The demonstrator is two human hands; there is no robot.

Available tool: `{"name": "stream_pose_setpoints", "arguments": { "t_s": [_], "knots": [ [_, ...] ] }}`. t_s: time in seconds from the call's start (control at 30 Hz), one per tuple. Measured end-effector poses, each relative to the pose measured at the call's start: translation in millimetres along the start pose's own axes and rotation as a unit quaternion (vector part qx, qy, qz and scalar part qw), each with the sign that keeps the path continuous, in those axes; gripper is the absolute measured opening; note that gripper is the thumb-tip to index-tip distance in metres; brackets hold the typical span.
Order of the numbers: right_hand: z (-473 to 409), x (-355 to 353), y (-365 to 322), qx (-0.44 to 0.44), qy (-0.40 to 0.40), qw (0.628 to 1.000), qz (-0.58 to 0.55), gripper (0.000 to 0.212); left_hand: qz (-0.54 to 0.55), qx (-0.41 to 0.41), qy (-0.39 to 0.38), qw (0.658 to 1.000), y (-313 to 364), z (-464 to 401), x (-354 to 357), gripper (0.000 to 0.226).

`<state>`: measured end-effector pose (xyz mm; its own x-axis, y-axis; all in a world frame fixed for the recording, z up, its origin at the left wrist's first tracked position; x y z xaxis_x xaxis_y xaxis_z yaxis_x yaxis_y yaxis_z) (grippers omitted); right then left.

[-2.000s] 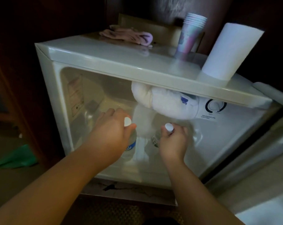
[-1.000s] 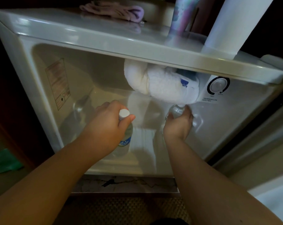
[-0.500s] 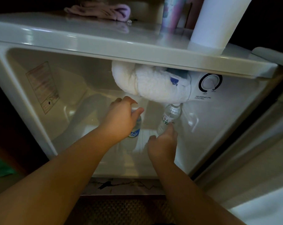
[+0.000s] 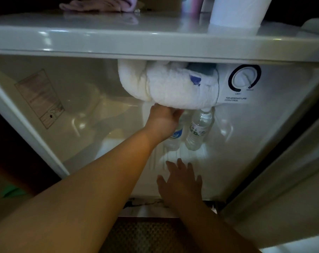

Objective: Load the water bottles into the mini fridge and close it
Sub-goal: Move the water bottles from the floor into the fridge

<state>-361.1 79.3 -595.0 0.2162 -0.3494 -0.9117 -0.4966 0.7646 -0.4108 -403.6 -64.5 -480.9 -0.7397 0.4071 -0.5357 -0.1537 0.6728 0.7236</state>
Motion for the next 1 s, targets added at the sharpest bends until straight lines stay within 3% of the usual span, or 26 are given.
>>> {"name": "stream_pose_setpoints", "arguments": {
  "t_s": [0.17,0.37,0.5,0.57,1.0],
  "knots": [
    [-1.3,19.3,4.7,-0.031,-0.06,0.997,0.042,0.063,0.031,-0.022,-0.003,0.999,4.0,-4.7,13.3,0.035],
    [3.5,24.4,0.7,-0.043,-0.068,0.994,0.078,0.068,0.031,-0.006,-0.003,1.0,-2.4,-0.1,12.8,0.031],
    [5.0,23.8,0.4,-0.052,-0.066,0.992,0.096,0.068,-0.047,0.029,-0.031,0.998,-12.3,1.6,4.5,0.049],
    [4.2,24.3,-0.1,-0.053,-0.066,0.991,0.099,0.069,-0.041,0.006,-0.046,0.998,-17.1,-0.5,1.8,0.058],
    [0.0,25.0,-0.4,-0.05,-0.083,0.99,0.103,0.072,-0.013,-0.003,-0.025,1.0,-17.9,-10.8,20.0,0.043]
  ]
}}
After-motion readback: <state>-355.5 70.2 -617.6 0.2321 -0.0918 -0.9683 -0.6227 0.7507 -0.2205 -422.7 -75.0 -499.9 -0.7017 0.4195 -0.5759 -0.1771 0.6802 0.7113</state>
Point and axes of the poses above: each hand's wrist, its own z-axis away from the middle knuckle, its own x-axis out of the palm, y = z × x, the point moved 1 cm from there along -z, towards the middle knuckle, and after that the axes turned 13 degrees about y, right-handed, at the moved point
